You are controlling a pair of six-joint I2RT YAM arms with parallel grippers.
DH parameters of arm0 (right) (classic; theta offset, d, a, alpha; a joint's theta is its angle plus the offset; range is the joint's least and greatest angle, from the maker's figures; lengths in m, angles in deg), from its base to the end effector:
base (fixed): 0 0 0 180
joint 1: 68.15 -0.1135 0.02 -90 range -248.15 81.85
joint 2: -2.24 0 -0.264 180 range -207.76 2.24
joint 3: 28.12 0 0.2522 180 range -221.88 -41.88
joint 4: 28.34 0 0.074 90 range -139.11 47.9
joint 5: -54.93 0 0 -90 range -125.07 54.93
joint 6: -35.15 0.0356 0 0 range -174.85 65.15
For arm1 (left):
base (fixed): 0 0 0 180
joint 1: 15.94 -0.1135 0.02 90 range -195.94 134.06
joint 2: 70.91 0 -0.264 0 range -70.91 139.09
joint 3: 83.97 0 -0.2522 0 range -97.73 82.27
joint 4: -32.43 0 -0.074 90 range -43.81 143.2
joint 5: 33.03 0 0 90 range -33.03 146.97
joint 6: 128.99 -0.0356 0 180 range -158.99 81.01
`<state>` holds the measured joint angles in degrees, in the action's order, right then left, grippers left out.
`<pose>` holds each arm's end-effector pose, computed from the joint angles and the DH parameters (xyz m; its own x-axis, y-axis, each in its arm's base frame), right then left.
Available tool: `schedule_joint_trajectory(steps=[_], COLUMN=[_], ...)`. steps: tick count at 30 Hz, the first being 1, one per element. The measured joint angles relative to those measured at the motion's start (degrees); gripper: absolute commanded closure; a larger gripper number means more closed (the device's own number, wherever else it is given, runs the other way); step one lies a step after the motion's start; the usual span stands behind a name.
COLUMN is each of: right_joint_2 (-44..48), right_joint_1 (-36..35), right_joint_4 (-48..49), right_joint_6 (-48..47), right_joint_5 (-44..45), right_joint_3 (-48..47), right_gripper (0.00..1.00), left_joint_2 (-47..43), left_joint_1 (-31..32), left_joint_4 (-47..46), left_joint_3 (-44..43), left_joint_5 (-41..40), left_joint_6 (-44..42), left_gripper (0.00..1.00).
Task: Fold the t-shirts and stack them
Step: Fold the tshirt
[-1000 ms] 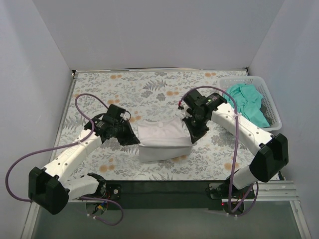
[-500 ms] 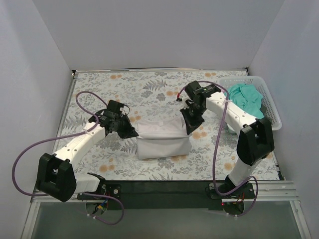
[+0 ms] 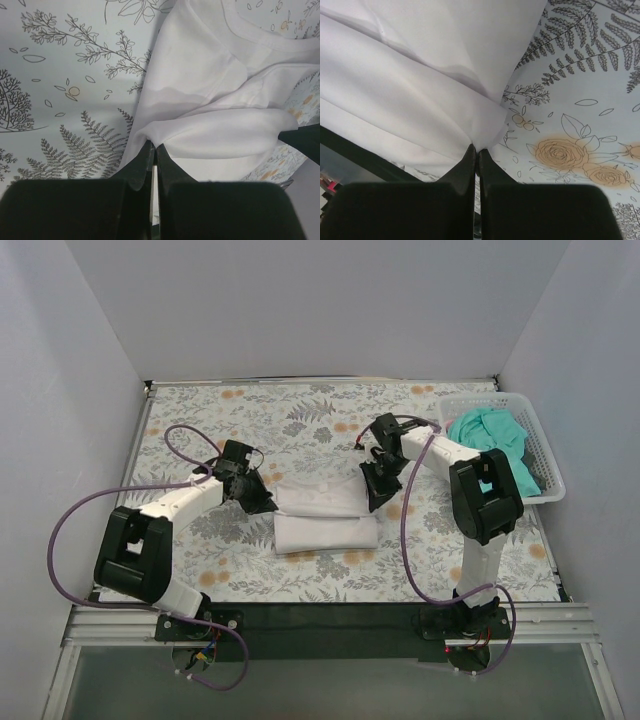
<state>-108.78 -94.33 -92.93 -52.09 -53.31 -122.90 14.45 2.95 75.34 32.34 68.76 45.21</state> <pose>0.3307 0.1750 0.1830 -0.9072 -0.3951 -0.1443 -0.4206 0.8503 0.3163 0.2623 -0.0974 0.1852 -0.4842 -0.8636 0.1402 -0.8098 0.3816 -0.4457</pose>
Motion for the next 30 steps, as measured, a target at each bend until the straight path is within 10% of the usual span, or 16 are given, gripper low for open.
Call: schedule_joint_trajectory(steps=[30], right_joint_2=[5.2], right_joint_1=[1.3], right_joint_4=[3.5], right_joint_6=[1.2], right_joint_5=[-7.3], right_joint_3=[-0.2], right_gripper=[0.99], left_joint_2=[-8.1], left_joint_1=[-0.1], left_joint_4=[-8.6], left_joint_3=[3.7], left_joint_5=[-0.1], left_joint_6=[-0.7], left_gripper=[1.0])
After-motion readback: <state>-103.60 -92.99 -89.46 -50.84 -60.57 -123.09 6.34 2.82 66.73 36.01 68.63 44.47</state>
